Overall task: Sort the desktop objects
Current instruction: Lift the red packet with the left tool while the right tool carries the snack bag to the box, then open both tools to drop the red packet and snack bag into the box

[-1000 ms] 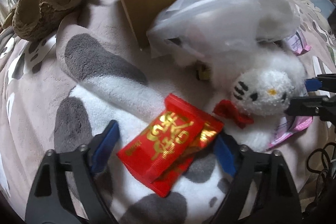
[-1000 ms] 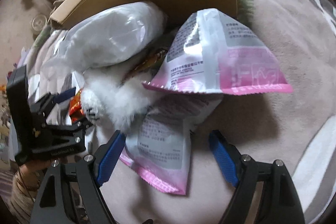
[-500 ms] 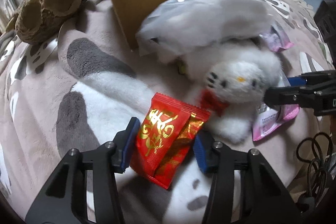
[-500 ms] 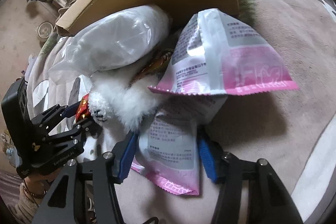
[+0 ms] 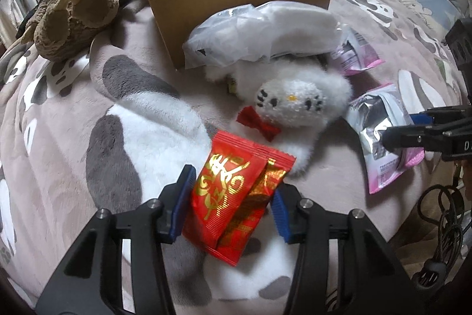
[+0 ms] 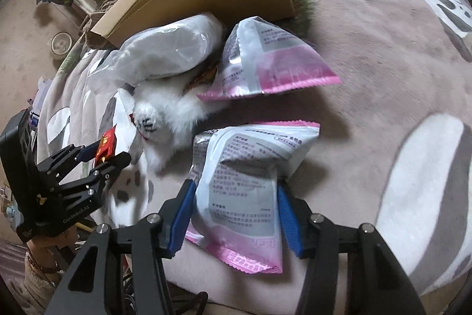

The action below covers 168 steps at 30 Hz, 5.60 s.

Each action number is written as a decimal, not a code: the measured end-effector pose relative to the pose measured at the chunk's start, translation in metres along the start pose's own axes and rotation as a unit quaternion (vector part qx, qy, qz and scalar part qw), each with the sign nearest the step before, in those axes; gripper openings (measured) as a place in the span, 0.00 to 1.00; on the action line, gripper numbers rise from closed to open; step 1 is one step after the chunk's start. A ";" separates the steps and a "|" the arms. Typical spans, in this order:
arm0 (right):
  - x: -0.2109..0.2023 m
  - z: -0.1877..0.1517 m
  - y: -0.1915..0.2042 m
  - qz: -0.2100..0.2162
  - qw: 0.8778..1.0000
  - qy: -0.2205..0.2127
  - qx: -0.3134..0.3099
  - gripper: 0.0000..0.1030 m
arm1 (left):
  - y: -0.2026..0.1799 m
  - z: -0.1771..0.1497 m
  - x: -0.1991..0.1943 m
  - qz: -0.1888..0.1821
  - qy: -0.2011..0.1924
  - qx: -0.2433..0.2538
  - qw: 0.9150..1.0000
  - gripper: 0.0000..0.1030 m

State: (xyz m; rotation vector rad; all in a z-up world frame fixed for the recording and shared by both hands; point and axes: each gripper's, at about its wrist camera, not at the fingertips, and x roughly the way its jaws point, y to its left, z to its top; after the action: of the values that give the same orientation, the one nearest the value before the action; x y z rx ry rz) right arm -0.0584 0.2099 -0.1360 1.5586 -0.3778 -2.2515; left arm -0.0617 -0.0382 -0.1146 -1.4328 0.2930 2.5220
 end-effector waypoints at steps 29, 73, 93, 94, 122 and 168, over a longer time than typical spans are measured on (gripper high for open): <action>-0.055 -0.015 0.035 0.018 0.997 -0.034 -0.069 0.54 | -0.055 0.020 -0.056 0.008 -0.039 0.005 0.999 0.45; -0.079 0.152 0.075 0.023 0.984 -0.096 -0.148 0.54 | -0.025 0.172 -0.036 0.032 -0.088 0.032 0.995 0.45; -0.062 0.241 0.086 -0.002 0.979 -0.103 -0.175 0.54 | 0.009 0.247 0.004 0.063 -0.080 0.042 0.994 0.45; -0.061 0.245 0.087 -0.004 0.979 -0.104 -0.177 0.54 | 0.012 0.250 0.007 0.062 -0.078 0.041 0.994 0.45; 0.044 0.330 0.076 -0.048 0.987 -0.036 -0.150 0.53 | 0.056 0.290 0.117 0.049 0.013 0.004 0.999 0.45; -0.060 0.262 0.098 -0.092 0.978 -0.084 -0.165 0.75 | 0.030 0.238 0.016 0.094 0.015 -0.023 0.995 1.00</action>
State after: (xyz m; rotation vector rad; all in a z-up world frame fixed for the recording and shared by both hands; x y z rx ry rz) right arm -0.2696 0.1514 0.0473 1.2815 0.0998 -2.4429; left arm -0.2733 0.0019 -0.0066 -1.5274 0.3957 2.6731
